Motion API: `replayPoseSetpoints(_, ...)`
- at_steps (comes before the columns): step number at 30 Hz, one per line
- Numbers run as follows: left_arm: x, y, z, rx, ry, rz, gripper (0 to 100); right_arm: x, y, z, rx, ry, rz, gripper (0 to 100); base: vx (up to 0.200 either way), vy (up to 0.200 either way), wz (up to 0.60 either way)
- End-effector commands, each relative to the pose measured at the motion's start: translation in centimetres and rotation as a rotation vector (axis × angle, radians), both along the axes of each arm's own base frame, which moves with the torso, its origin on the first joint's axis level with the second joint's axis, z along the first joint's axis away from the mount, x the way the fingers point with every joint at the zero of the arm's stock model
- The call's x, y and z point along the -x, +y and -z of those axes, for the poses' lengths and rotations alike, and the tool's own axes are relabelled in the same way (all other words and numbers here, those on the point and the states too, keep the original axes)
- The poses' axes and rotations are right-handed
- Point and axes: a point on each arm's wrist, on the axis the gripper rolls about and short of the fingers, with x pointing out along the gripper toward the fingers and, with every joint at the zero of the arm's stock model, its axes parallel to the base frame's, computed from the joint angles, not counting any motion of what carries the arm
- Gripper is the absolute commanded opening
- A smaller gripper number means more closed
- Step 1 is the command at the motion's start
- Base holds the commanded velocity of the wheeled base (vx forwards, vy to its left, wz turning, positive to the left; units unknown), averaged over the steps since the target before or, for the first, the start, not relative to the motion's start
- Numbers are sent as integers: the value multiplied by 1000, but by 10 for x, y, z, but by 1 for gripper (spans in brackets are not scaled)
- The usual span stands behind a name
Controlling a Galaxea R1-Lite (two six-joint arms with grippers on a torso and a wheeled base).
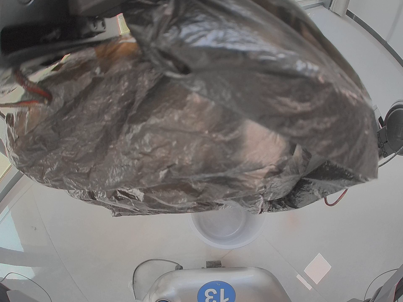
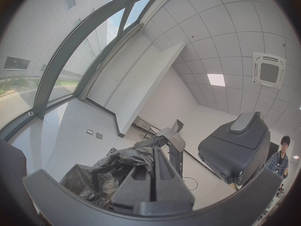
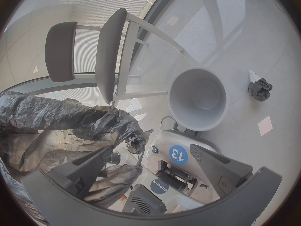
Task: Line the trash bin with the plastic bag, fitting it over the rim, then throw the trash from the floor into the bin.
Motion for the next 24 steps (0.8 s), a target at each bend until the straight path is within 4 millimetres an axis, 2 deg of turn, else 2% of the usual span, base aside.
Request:
replayPoseSetpoints(1,-5,-5,-1,0,0,-1,0,-4,7,8,7,16,-16,100,0,0,0)
replayPoseSetpoints(13,-9,-8,1,-5,7,-5,0,-8,14,13,-22,22,-51,100,0,0,0)
replayPoseSetpoints(14,-10,-8,1,-5,7,-10,0,-9,15,12,-35,14,-62,0,0,0,0)
replayPoseSetpoints(24,-13,-6,1,-4,19,-24,0,-10,16,11,-37,2,-72,0,0,0,0)
